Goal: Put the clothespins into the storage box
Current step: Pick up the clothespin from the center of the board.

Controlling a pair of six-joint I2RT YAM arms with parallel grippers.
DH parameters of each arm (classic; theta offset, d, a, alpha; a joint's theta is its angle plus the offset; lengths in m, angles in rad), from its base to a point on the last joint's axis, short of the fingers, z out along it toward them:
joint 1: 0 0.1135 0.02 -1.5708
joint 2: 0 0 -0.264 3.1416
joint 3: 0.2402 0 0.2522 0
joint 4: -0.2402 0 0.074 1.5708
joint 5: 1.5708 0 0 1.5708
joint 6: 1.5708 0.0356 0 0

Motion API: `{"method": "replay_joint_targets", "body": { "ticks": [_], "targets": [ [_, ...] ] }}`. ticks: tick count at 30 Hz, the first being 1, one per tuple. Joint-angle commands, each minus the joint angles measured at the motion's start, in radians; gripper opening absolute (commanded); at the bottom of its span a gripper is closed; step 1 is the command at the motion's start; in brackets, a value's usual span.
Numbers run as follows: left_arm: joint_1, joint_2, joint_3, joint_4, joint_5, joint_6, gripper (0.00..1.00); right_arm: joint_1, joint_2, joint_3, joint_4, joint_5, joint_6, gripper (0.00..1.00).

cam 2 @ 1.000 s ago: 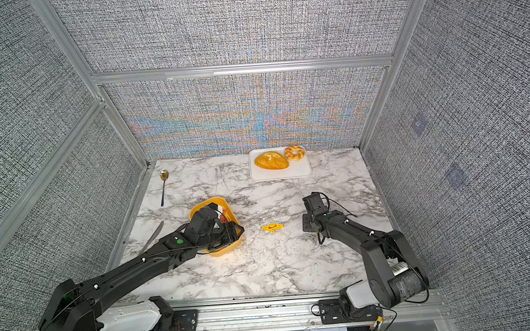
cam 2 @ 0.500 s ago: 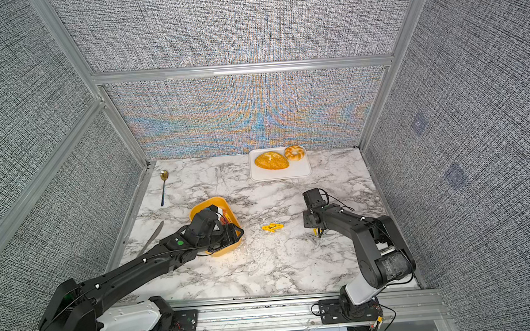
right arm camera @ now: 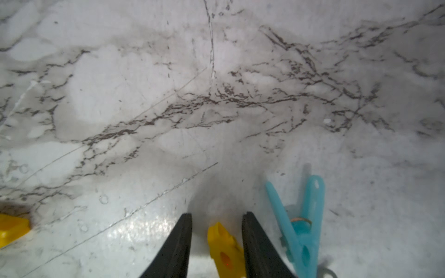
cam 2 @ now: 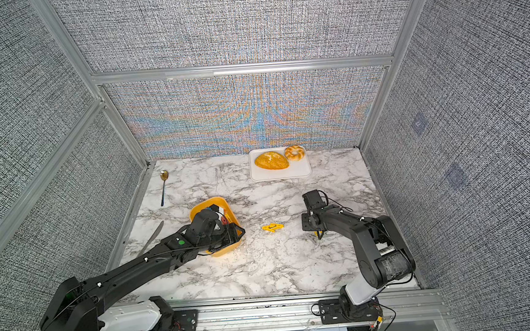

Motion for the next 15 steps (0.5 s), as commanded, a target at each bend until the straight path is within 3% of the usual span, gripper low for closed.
{"method": "replay_joint_targets", "body": {
  "ticks": [1,15],
  "targets": [
    [0.0,0.001,0.004,0.018,0.002,-0.003,0.72,0.0,-0.006,-0.007,-0.027,0.0,0.013,0.38],
    [0.0,-0.006,0.011,0.007,0.006,0.008,0.72,-0.001,-0.01,-0.016,-0.019,0.015,0.022,0.16]
  ]
}}
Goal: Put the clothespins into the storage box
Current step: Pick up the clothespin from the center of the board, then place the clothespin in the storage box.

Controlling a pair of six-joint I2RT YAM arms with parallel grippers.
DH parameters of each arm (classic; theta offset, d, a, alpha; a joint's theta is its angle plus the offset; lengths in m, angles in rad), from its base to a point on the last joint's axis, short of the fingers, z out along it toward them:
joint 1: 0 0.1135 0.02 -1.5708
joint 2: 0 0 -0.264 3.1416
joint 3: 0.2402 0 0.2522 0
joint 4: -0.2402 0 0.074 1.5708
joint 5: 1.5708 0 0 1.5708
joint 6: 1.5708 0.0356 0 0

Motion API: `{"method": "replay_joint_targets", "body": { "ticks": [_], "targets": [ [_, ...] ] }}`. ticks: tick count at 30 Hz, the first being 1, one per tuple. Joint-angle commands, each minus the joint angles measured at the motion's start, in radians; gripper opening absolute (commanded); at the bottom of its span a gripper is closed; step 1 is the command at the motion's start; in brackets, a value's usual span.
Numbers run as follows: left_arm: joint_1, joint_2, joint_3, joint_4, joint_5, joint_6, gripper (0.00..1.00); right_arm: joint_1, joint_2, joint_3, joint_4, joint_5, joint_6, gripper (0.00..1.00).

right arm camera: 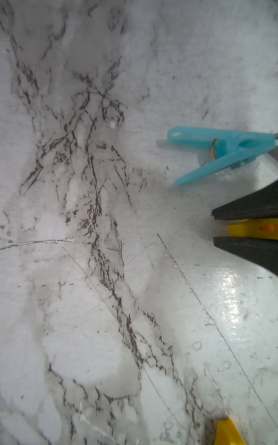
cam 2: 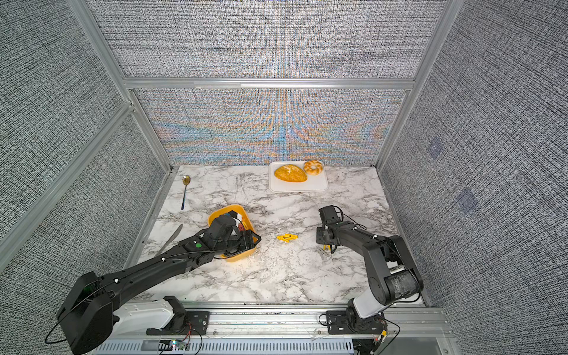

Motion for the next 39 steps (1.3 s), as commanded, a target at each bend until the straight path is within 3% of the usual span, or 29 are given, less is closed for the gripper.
{"method": "replay_joint_targets", "body": {
  "ticks": [1,12,20,28,33,39],
  "targets": [
    [0.0,-0.007,0.003,0.001,0.002,0.007,0.72,-0.001,0.0,-0.002,-0.025,0.008,0.008,0.15],
    [0.0,-0.005,0.027,-0.034,-0.012,0.019,0.72,0.02,-0.018,0.127,-0.05,-0.015,0.01,0.07],
    [0.046,-0.113,0.04,-0.185,-0.117,0.041,0.73,0.183,-0.007,0.318,-0.066,-0.137,0.095,0.07],
    [0.238,-0.318,-0.008,-0.345,-0.113,0.069,0.75,0.44,0.199,0.679,-0.06,-0.245,0.17,0.07],
    [0.274,-0.427,-0.032,-0.413,-0.13,0.066,0.76,0.524,0.36,0.89,-0.065,-0.328,0.176,0.1],
    [0.278,-0.476,-0.066,-0.43,-0.119,0.048,0.77,0.554,0.448,1.027,-0.077,-0.371,0.172,0.24]
  ]
}}
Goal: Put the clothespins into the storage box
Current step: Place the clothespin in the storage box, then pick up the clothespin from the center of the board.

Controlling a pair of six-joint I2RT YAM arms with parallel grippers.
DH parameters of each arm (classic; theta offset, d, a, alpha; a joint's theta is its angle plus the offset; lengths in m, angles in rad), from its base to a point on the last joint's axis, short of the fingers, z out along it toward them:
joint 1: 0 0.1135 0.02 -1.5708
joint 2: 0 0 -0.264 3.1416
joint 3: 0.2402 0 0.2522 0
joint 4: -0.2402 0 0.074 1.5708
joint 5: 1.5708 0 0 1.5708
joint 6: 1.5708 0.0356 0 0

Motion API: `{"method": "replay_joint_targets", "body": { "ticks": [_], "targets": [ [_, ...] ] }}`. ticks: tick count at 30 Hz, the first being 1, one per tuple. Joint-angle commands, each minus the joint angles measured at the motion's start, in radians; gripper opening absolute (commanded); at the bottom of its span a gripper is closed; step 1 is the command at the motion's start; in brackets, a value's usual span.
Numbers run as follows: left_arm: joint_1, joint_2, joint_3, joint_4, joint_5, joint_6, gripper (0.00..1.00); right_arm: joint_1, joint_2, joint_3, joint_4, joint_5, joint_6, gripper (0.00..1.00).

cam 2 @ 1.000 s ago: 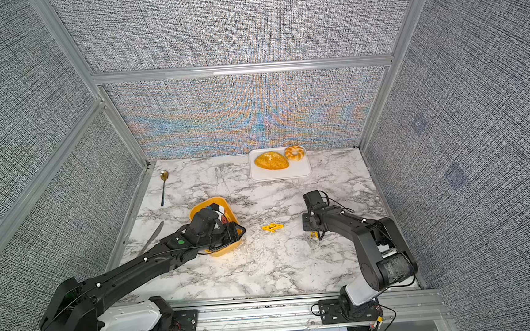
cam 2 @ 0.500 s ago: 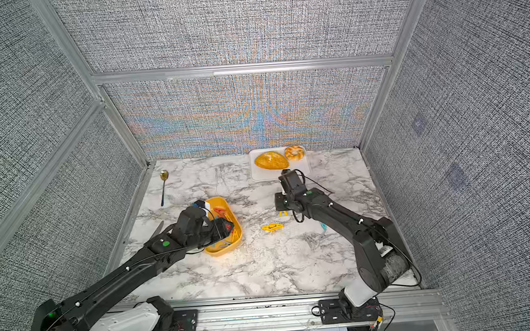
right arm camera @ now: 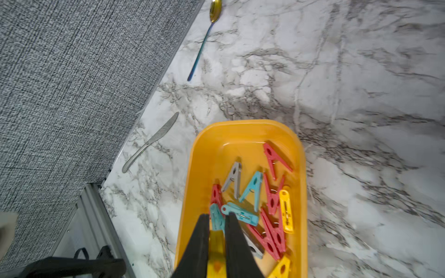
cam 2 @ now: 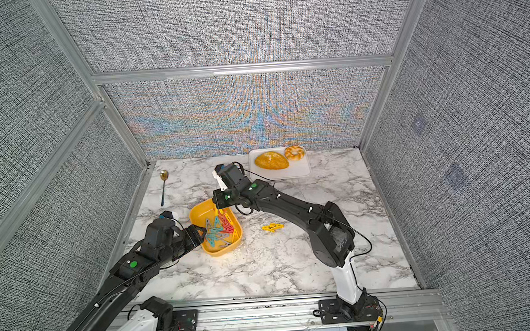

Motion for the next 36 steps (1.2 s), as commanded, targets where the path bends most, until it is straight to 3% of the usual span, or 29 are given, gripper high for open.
{"method": "replay_joint_targets", "body": {
  "ticks": [1,5,11,21,28,36],
  "targets": [
    [0.001,-0.01,-0.009,-0.019,0.0,-0.007,0.77,0.0,0.0,0.024,-0.004,-0.026,0.003,0.26],
    [0.003,0.005,-0.009,-0.001,0.016,-0.004,0.77,-0.026,-0.061,-0.04,0.0,0.011,-0.013,0.3],
    [0.001,0.086,-0.004,0.092,0.107,0.014,0.77,-0.118,-0.266,-0.315,0.061,0.091,-0.015,0.34],
    [-0.03,0.222,-0.012,0.268,0.212,-0.002,0.75,-0.375,-0.532,-0.717,0.03,0.264,-0.062,0.33],
    [-0.129,0.33,0.006,0.365,0.214,-0.018,0.74,-0.534,-0.555,-0.836,-0.025,0.352,-0.129,0.35],
    [-0.219,0.495,0.056,0.477,0.229,-0.038,0.73,-0.575,-0.471,-0.861,-0.045,0.428,-0.149,0.35]
  ]
}}
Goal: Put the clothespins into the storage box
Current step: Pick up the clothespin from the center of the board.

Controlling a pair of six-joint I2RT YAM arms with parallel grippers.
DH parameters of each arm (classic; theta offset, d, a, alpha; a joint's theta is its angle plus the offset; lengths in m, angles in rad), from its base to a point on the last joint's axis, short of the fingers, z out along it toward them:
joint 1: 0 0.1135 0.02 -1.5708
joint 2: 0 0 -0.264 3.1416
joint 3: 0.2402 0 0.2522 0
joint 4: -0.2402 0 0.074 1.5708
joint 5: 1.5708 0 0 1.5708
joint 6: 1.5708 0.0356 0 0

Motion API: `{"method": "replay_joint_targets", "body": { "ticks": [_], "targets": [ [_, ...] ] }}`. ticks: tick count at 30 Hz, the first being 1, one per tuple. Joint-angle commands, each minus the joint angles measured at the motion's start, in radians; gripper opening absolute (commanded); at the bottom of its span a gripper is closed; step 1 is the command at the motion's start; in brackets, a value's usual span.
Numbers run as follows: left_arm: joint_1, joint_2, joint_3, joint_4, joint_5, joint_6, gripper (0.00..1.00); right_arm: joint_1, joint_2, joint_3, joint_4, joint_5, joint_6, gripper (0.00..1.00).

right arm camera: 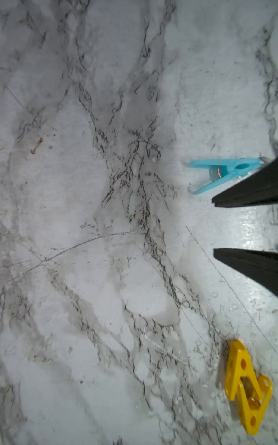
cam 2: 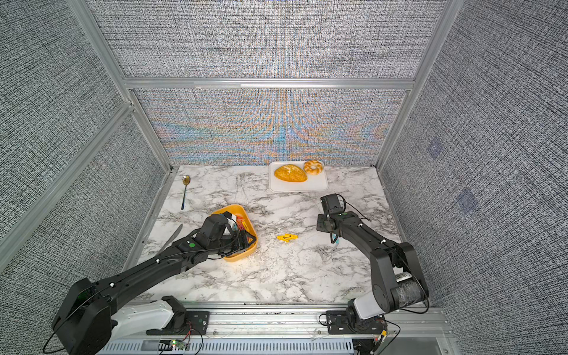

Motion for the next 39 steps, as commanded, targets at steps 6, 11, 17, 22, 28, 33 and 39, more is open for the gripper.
{"method": "replay_joint_targets", "body": {
  "ticks": [6,11,17,22,28,33,39],
  "targets": [
    [-0.055,0.093,0.068,0.081,0.018,0.001,0.72,-0.004,0.076,0.003,-0.022,0.116,-0.045,0.35],
    [-0.07,0.115,0.063,0.116,0.026,-0.014,0.72,-0.006,0.106,-0.002,-0.016,0.128,-0.052,0.35],
    [-0.088,0.151,0.068,0.134,0.044,-0.021,0.7,-0.018,0.143,0.009,-0.009,0.122,-0.057,0.35],
    [-0.094,0.166,0.076,0.135,0.056,-0.029,0.69,-0.026,0.16,0.004,0.006,0.098,-0.061,0.3],
    [-0.096,0.175,0.088,0.127,0.061,-0.027,0.67,-0.025,0.159,-0.004,0.031,0.075,-0.058,0.2],
    [-0.097,0.161,0.092,0.11,0.053,-0.025,0.67,-0.025,0.158,0.005,0.047,0.063,-0.057,0.08],
    [-0.099,0.101,0.081,0.05,0.01,-0.015,0.66,-0.008,0.154,0.049,0.05,0.028,-0.046,0.0]
  ]
}}
